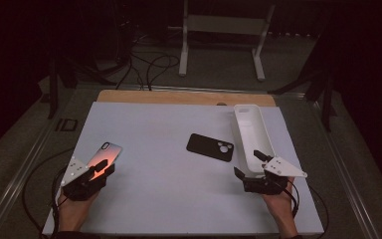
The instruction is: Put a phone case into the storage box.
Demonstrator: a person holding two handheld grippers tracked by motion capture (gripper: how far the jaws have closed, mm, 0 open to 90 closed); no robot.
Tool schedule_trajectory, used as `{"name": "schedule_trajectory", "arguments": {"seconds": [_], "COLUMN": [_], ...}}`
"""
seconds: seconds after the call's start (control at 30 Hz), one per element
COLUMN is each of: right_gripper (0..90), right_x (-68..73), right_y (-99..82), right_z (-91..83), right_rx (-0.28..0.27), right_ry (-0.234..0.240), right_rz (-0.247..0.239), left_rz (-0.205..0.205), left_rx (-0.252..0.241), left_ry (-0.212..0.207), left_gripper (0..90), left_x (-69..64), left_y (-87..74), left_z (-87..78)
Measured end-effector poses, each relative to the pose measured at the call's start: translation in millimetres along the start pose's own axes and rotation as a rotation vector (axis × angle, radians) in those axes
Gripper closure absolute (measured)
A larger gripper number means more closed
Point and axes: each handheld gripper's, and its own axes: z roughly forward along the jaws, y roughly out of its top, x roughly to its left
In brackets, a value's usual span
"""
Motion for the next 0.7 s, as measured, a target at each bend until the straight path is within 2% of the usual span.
{"name": "schedule_trajectory", "arguments": {"seconds": [0.03, 0.07, 0.1, 0.13, 0.17, 0.37, 0.43, 0.47, 0.63, 0.7], "right_gripper": [8.9, 8.9, 8.9, 8.9, 8.9, 8.8, 8.8, 8.8, 8.8, 8.8], "right_x": [0.0, 0.5, 1.8, 2.9, 4.2, 7.5, 7.3, 6.7, 4.7, 3.4], "right_y": [0.0, 0.0, -0.2, -0.7, -1.3, -3.8, -3.9, -4.1, -5.1, -5.0], "right_z": [0.0, -0.7, -2.1, -3.2, -3.9, -6.6, -7.4, -9.0, -11.5, -12.3], "right_rx": [0.000, -0.001, -0.007, -0.013, -0.015, -0.032, -0.038, -0.042, -0.053, -0.058], "right_ry": [0.000, 0.001, 0.005, 0.010, 0.012, 0.038, 0.042, 0.042, 0.041, 0.036], "right_rz": [0.000, 0.000, 0.003, 0.001, 0.003, 0.018, 0.022, 0.026, 0.030, 0.030], "left_rz": [0.000, 0.021, 0.028, 0.034, 0.033, 0.055, 0.055, 0.045, 0.043, 0.045], "left_rx": [0.000, -0.025, -0.055, -0.061, -0.075, -0.070, -0.059, -0.070, -0.069, -0.055], "left_ry": [0.000, -0.014, 0.003, 0.014, 0.009, 0.020, 0.031, 0.053, 0.049, 0.050], "left_gripper": [61.8, 61.8, 52.4, 39.1, 27.1, 2.6, 0.0, 0.0, 0.0, 0.0], "left_x": [0.0, -1.8, -5.0, -6.1, -7.5, -9.8, -8.9, -7.3, -5.0, -4.7], "left_y": [0.0, 1.7, 2.7, 2.9, 2.9, -0.6, -1.3, -1.2, -0.7, -1.3], "left_z": [0.0, -5.5, -9.8, -11.2, -14.7, -22.3, -25.1, -28.2, -29.8, -27.7]}}
